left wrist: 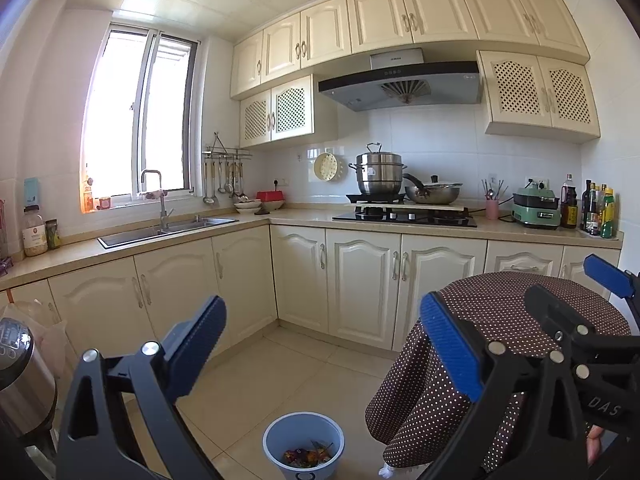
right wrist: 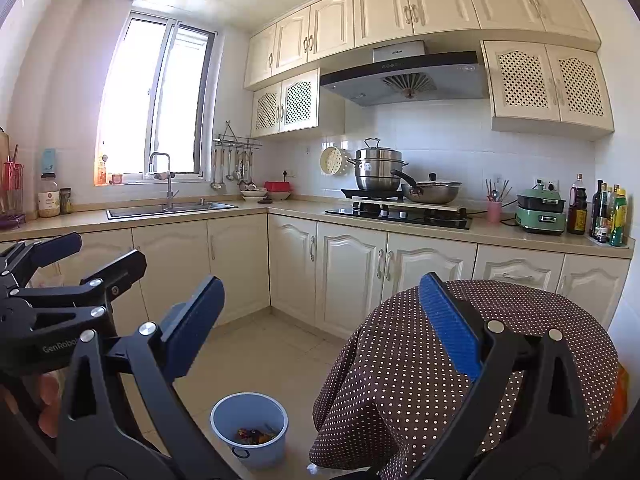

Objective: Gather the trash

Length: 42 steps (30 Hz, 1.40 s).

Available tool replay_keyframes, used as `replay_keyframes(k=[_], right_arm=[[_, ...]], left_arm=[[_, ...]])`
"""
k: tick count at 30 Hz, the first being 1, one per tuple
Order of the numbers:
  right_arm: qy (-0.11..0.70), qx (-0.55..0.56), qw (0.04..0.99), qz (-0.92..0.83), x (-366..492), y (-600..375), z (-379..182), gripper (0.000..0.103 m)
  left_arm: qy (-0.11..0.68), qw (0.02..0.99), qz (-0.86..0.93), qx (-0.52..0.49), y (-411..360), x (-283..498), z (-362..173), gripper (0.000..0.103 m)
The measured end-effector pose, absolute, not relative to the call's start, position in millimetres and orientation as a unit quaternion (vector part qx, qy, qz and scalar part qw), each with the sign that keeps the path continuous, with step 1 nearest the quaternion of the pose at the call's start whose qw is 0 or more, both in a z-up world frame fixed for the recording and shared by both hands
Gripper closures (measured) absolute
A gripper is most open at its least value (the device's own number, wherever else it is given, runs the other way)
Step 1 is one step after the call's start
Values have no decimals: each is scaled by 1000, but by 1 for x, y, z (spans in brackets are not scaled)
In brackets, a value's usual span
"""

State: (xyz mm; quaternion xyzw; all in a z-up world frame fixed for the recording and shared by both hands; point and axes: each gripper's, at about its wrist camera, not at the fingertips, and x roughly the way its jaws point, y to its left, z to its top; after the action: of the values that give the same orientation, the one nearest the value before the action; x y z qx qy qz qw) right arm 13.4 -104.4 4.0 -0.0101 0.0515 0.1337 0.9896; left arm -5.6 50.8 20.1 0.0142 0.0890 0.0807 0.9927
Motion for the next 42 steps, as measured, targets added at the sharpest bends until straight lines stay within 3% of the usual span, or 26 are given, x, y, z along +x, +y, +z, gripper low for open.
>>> replay_keyframes(k=[42], right_arm=[[59, -8, 990, 132, 14, -107, 1, 7]], left_arm=[[92, 993, 73, 13, 52, -5, 17, 7]])
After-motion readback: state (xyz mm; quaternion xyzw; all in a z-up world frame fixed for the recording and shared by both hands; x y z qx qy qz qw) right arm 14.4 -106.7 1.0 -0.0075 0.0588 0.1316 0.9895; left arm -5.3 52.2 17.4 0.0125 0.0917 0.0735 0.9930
